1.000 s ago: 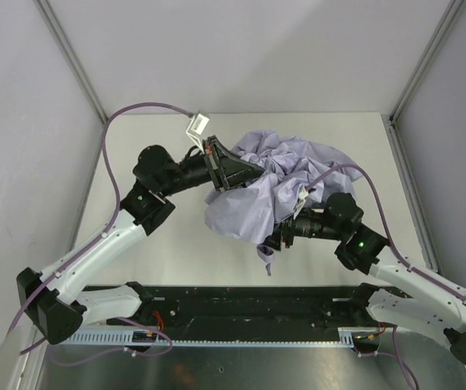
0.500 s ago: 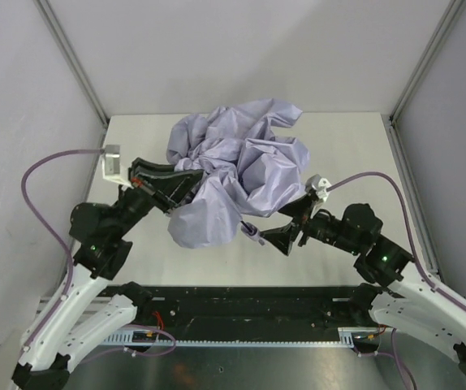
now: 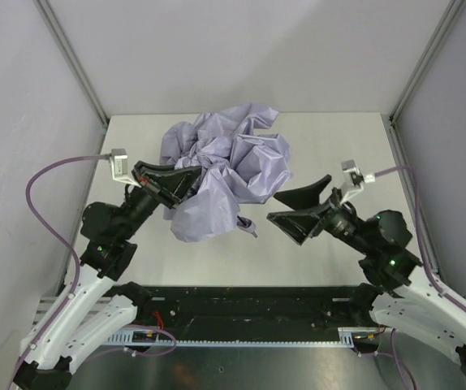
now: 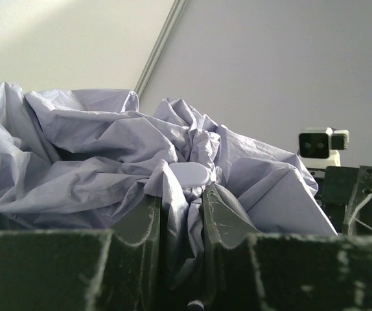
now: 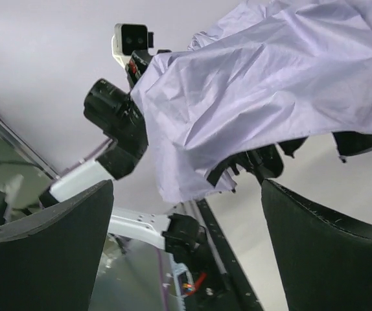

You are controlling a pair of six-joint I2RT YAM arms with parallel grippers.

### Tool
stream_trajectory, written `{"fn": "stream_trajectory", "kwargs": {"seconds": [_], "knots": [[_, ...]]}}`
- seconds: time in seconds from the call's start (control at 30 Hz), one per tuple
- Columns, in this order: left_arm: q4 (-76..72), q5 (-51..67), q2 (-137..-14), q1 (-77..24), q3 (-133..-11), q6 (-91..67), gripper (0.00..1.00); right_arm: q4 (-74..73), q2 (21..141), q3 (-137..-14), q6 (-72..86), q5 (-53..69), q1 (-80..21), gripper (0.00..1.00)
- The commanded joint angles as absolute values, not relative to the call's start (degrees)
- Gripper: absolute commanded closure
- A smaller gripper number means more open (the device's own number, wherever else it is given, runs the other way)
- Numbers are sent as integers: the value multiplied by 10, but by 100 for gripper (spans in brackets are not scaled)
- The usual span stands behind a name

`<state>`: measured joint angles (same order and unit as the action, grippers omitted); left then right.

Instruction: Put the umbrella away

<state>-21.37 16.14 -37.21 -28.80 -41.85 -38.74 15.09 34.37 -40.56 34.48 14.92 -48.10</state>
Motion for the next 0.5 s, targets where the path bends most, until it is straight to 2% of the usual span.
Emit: {"fn": "stream_trajectory", "kwargs": {"seconds": [0.0, 0.1, 0.17, 0.2, 0.23, 0.27, 0.3, 0.33, 0.4, 0.47], "knots": [[-266, 147, -368, -283, -420, -384, 100, 255, 408, -434, 476, 109, -485, 1], [-275, 146, -367, -283, -402, -400, 100, 261, 450, -465, 511, 84, -482, 1], [-281, 142, -367, -283, -392, -407, 100, 259, 464, -477, 535, 56, -480, 10], [-283, 141, -368, -283, -389, -408, 100, 259, 466, -479, 541, 43, -478, 18], [-285, 138, -370, -283, -387, -409, 100, 259, 464, -481, 542, 32, -476, 29], [-286, 133, -371, -283, -386, -409, 100, 261, 461, -481, 539, 28, -476, 46], [-287, 126, -372, -283, -384, -410, 100, 264, 459, -481, 536, 31, -478, 69], [-288, 114, -373, -283, -383, -412, 100, 267, 457, -482, 535, 38, -480, 85], [-291, 84, -380, -283, -382, -419, 100, 268, 457, -480, 538, 58, -494, 96], [-298, 46, -392, -283, -383, -429, 100, 278, 460, -474, 533, 68, -523, 99]]}}
